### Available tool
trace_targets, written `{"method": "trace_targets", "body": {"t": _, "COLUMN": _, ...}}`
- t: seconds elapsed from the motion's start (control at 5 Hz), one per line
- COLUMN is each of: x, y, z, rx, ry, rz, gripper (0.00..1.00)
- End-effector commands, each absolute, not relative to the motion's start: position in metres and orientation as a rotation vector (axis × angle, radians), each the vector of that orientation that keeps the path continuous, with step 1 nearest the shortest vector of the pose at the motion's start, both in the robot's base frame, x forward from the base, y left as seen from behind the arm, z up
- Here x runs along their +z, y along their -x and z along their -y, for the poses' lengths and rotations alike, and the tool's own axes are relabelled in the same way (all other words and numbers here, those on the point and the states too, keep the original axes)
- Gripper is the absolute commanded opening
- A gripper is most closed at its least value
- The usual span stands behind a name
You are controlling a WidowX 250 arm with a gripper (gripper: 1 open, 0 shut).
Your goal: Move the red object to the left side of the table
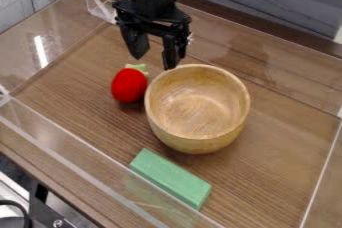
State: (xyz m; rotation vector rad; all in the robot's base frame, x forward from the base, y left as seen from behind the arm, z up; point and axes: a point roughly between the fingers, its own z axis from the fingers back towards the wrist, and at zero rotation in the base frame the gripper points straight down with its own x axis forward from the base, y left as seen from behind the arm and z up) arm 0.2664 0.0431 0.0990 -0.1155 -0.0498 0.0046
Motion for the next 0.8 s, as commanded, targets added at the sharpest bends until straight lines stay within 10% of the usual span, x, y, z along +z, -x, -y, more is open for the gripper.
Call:
{"method": "trace_targets", "body": {"t": 0.0, "x": 0.105, "y": -0.269, "z": -0.051, "rx": 0.007, "ry": 0.091, "rz": 0.101, "gripper": 1.0}}
{"method": "trace_targets", "body": {"t": 0.6, "x": 0.092, "y": -0.264, "z": -0.067, "rx": 0.057, "ry": 0.066, "rz": 0.091, "gripper": 1.0}}
